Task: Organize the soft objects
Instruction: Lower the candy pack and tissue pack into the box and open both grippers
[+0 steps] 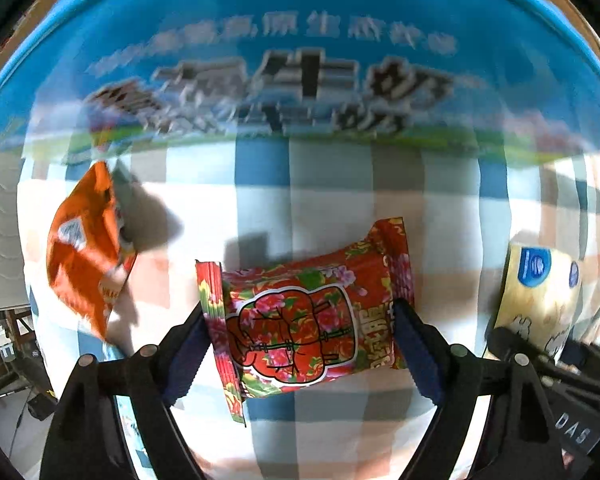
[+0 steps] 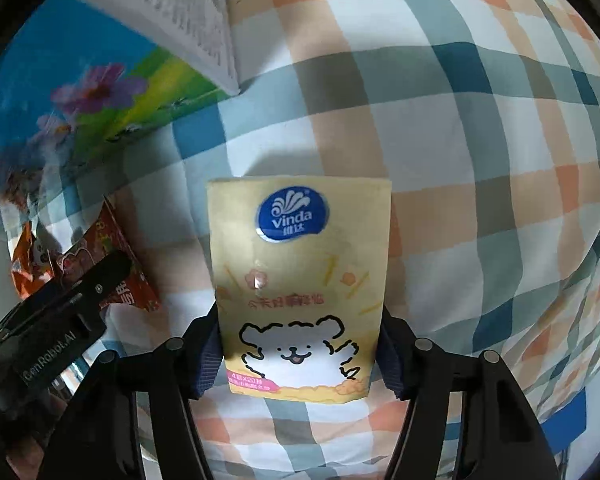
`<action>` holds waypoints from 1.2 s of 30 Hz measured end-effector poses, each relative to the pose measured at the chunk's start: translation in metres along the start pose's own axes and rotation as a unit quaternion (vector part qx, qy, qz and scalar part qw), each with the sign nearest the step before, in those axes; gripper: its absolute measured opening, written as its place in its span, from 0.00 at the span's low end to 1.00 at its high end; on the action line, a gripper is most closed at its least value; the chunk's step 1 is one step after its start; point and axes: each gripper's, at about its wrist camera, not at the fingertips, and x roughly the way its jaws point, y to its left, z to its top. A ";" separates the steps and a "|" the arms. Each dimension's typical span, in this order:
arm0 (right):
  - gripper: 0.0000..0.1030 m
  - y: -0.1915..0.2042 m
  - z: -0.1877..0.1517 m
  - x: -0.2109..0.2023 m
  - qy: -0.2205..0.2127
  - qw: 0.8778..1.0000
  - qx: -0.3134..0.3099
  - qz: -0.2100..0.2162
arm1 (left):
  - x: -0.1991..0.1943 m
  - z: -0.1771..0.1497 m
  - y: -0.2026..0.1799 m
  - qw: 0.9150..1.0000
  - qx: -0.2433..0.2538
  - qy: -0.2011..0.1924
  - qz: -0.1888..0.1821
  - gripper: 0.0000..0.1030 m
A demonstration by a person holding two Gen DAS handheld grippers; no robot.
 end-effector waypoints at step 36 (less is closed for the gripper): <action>0.63 0.111 0.122 -0.193 -0.120 0.984 -0.115 0.062 | -0.152 0.171 0.107 0.996 -0.002 -0.093 -0.014 0.82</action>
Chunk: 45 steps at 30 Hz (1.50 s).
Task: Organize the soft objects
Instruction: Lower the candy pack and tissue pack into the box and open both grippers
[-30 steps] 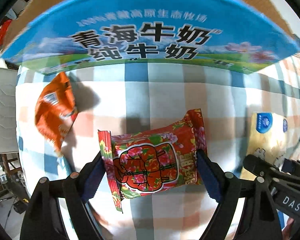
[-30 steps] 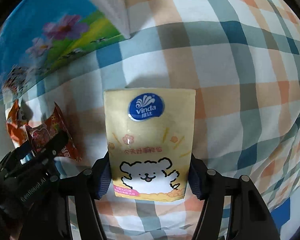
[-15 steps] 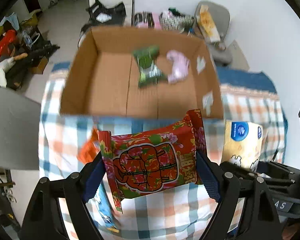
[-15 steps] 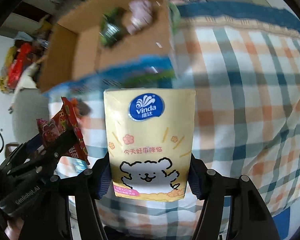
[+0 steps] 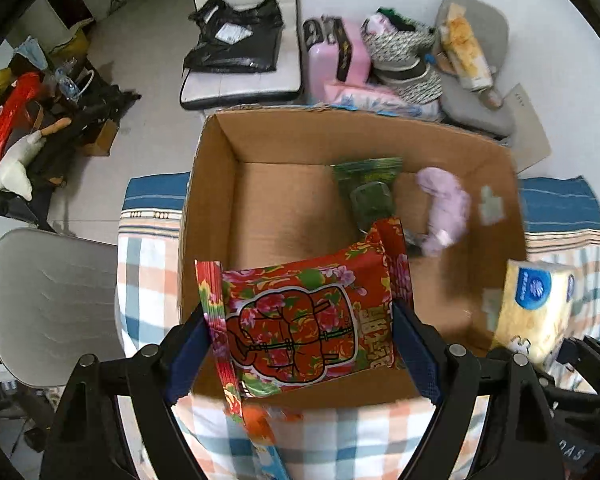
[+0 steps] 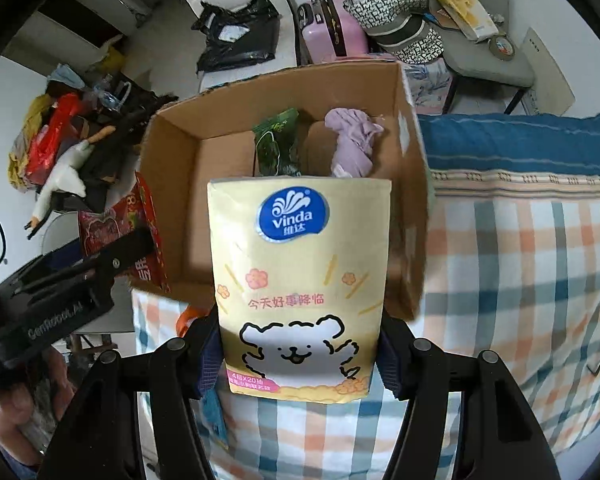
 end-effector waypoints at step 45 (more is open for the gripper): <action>0.99 -0.010 0.039 0.108 0.072 0.993 0.011 -0.089 | 0.046 0.052 -0.009 0.998 0.038 0.039 0.017 0.88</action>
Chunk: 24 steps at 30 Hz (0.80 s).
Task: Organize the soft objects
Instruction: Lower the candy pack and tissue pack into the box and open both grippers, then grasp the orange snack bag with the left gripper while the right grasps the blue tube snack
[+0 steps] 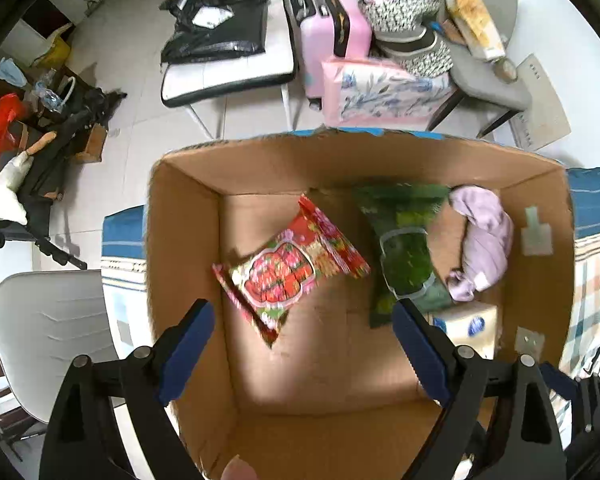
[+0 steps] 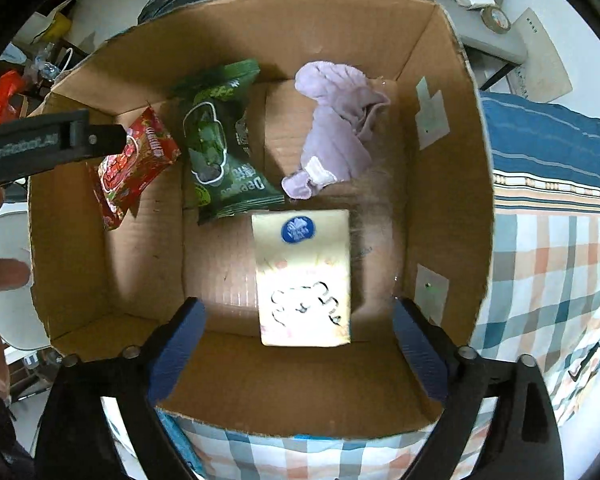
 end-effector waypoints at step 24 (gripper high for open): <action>1.00 -0.001 -0.105 -0.108 -0.141 0.989 0.010 -0.034 | -0.125 -0.156 0.000 0.985 -0.031 -0.167 0.015 0.88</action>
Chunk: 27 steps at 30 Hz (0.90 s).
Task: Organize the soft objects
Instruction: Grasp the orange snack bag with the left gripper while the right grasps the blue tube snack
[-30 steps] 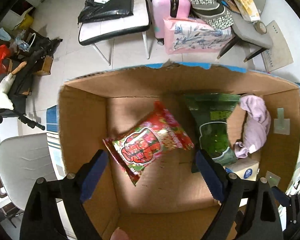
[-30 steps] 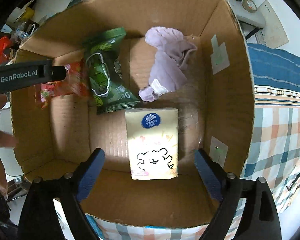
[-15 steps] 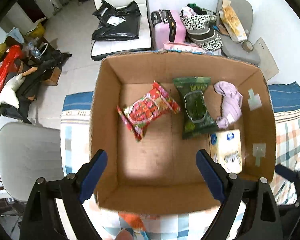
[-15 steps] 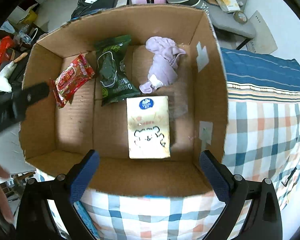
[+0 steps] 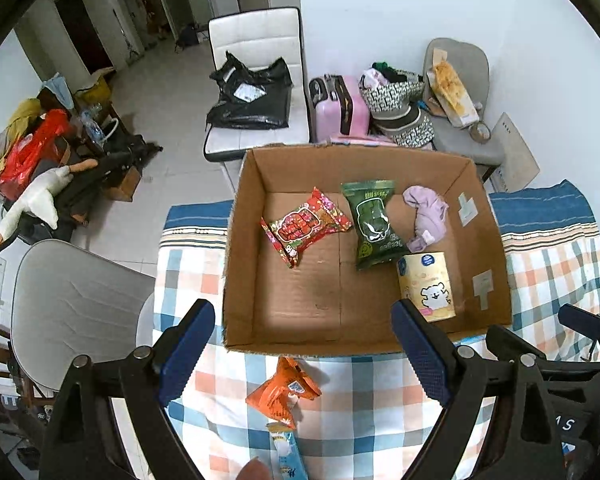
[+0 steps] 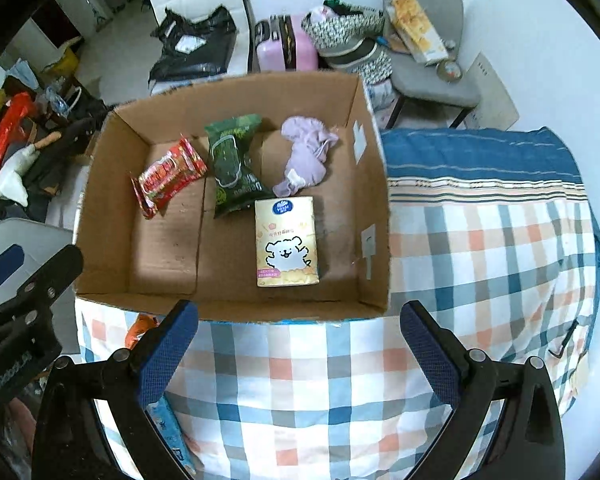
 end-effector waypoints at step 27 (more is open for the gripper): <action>1.00 -0.007 -0.087 0.096 0.103 0.993 0.037 0.037 | 0.191 -0.104 0.008 0.965 0.119 0.230 0.026 0.87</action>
